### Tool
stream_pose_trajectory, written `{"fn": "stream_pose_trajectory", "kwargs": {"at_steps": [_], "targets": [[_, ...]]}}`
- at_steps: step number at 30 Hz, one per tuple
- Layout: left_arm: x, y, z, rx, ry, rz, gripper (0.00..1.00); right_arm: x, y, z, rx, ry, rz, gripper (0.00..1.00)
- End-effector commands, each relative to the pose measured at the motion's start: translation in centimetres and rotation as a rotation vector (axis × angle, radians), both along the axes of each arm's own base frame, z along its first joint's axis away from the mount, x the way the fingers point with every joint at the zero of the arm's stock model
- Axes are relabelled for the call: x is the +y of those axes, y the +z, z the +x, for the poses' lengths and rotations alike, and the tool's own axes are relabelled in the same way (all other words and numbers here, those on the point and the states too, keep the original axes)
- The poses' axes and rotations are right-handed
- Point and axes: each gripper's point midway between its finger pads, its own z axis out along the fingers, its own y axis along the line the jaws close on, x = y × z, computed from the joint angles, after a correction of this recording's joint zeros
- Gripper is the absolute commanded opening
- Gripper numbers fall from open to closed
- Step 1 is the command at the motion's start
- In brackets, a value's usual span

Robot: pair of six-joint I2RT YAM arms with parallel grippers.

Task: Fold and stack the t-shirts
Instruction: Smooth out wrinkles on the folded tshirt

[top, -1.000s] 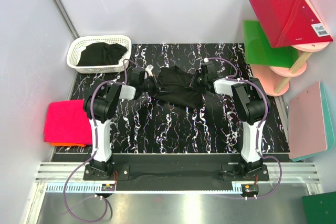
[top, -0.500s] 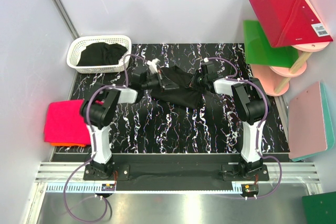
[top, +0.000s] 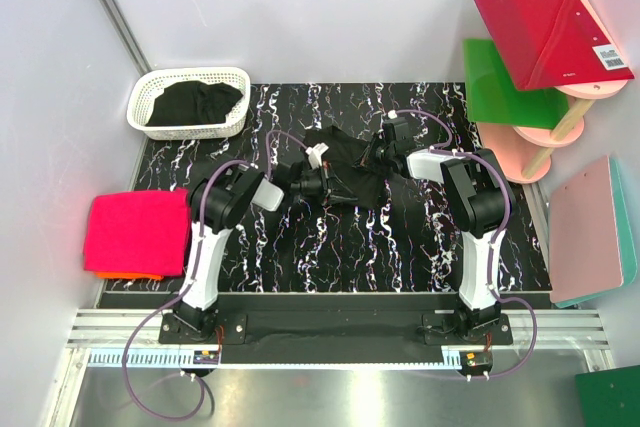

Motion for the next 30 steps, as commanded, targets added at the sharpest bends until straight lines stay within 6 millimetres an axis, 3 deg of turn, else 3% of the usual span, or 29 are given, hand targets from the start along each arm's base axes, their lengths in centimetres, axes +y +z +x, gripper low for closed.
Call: {"fn": "stream_pose_trajectory", "kwargs": {"at_steps": [1, 2, 7, 9, 13, 17, 21, 26, 29, 30], "targets": [[-0.5, 8.3, 1.6, -0.264, -0.037, -0.039, 0.00, -0.3, -0.9, 0.0, 0.014, -0.003, -0.041, 0.00], [-0.2, 8.0, 1.9, -0.236, -0.018, 0.011, 0.00, -0.3, -0.9, 0.0, 0.014, -0.005, -0.041, 0.00], [1.3, 11.3, 5.6, -0.325, 0.055, 0.046, 0.00, -0.3, -1.1, -0.1, 0.017, -0.003, -0.042, 0.00], [1.8, 11.2, 7.0, -0.320, 0.076, 0.056, 0.00, -0.3, -1.3, -0.1, 0.021, -0.005, -0.044, 0.00], [2.1, 8.5, 10.6, -0.243, 0.077, 0.101, 0.00, -0.4, -1.3, -0.1, 0.021, -0.004, -0.041, 0.00], [2.0, 5.8, 12.4, -0.181, 0.090, 0.135, 0.00, -0.4, -1.2, -0.1, 0.019, -0.005, -0.042, 0.00], [2.5, 1.8, 14.7, -0.107, 0.145, 0.210, 0.00, -0.1, -1.2, -0.2, 0.024, 0.002, -0.031, 0.00], [2.9, 1.5, 17.7, -0.119, 0.198, 0.316, 0.00, -0.2, -1.1, -0.4, 0.023, 0.006, -0.032, 0.00], [3.6, 2.6, 19.2, -0.162, 0.243, 0.350, 0.00, -0.2, -1.3, -0.6, 0.025, 0.006, -0.031, 0.01], [4.0, 3.9, 19.7, -0.182, 0.258, 0.341, 0.00, -0.2, -1.2, -0.6, 0.024, 0.005, -0.029, 0.01]]}}
